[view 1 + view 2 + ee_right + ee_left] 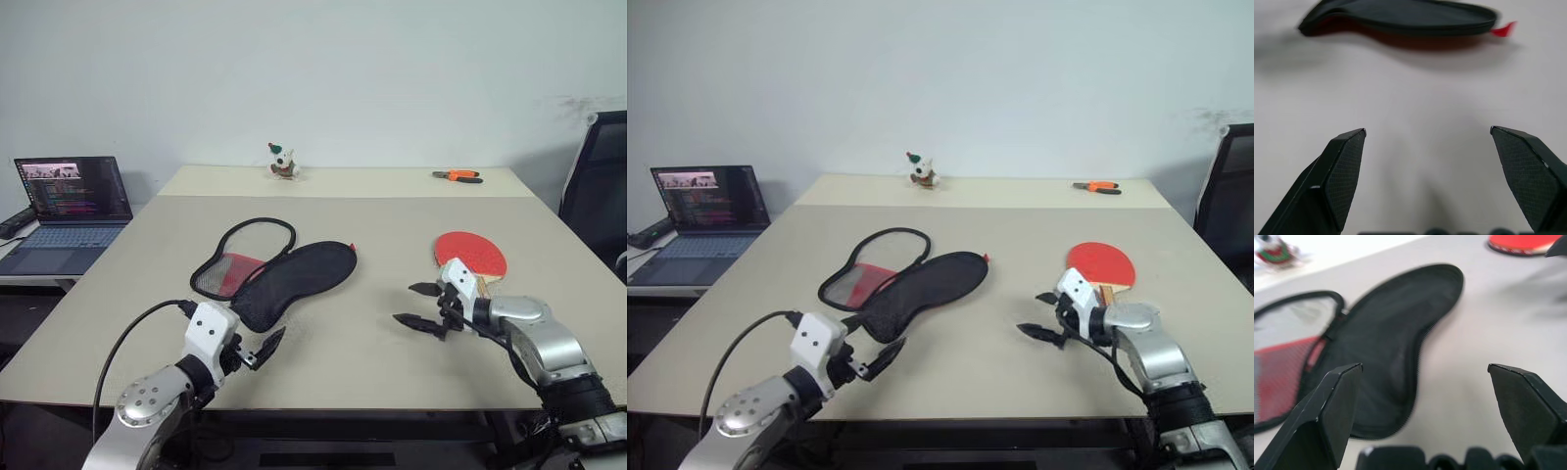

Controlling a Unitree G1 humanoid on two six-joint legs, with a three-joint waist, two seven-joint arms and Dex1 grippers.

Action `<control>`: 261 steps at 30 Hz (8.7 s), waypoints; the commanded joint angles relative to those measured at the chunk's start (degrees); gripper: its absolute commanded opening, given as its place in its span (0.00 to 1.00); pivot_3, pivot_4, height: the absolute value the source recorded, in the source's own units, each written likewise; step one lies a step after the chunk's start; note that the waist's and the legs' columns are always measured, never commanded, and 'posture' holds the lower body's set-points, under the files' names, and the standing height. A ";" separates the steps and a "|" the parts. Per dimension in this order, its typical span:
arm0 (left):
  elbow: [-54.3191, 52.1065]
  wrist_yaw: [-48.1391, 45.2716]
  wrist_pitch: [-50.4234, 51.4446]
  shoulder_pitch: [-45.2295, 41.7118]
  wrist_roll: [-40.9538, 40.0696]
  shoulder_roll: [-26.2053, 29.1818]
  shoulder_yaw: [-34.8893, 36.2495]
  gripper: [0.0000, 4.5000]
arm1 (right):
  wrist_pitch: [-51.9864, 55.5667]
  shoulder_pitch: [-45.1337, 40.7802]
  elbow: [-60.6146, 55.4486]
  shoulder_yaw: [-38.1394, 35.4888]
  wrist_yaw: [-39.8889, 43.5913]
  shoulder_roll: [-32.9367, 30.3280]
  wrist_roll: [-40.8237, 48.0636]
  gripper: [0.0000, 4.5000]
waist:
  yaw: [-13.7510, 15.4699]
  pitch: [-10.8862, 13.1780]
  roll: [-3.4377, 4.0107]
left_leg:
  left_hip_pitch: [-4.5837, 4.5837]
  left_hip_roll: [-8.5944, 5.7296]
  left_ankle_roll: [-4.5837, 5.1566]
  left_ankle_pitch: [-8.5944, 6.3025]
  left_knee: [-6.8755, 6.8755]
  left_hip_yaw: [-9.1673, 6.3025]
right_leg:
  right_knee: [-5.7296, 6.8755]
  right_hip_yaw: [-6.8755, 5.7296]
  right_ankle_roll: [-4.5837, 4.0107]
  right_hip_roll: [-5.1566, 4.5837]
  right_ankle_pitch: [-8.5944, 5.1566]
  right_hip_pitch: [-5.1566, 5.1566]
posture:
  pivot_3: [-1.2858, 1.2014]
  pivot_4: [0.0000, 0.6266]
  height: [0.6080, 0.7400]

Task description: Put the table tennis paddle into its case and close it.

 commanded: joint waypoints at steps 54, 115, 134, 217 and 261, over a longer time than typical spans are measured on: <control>30.80 -25.53 -2.75 -28.49 0.45 2.08 -8.38 0.01 | 11.42 4.47 -22.95 -6.95 -11.44 -2.58 8.36 1.00 | 0.14 0.02 -0.01 | -0.15 -0.18 0.00 0.00 -0.06 -0.14 | 0.06 -0.44 0.02 0.04 -0.01 -0.12 | 0.52 0.24 1.00; 27.97 -9.22 4.64 -25.07 7.23 0.62 -8.58 0.00 | 15.02 3.96 -27.60 -6.08 -6.07 -4.55 17.90 1.00 | -1.06 0.03 -0.04 | -0.05 -0.08 0.00 0.01 0.17 -0.16 | 0.10 -0.41 0.10 0.00 0.02 0.04 | 0.52 0.24 1.00; 37.80 0.82 7.12 -41.32 12.49 -21.10 -19.97 0.00 | 14.64 2.85 -26.39 -6.44 -4.46 -8.69 17.02 1.00 | 0.07 0.05 -0.07 | -0.16 -0.29 0.00 0.01 0.19 -0.13 | 0.02 -0.41 0.21 0.03 0.08 0.03 | 0.52 0.24 1.00; 20.39 -20.91 5.59 -28.19 -3.86 11.74 0.26 0.63 | 30.65 -26.72 20.22 10.21 -4.77 -1.95 4.44 0.00 | -1.91 0.10 -0.01 | -0.22 -0.07 -0.05 0.05 -0.03 -0.06 | 0.11 -0.37 0.04 0.13 0.03 -0.27 | 0.52 0.24 1.00; 20.16 -32.97 10.95 -35.82 -14.56 10.94 -3.59 0.63 | 25.73 -25.37 23.42 -12.96 -25.76 -5.61 -5.26 0.99 | -1.33 0.21 0.08 | -0.36 -0.22 -0.06 0.05 0.03 -0.12 | 0.11 -0.42 0.04 0.05 0.03 -0.28 | 0.52 0.24 1.00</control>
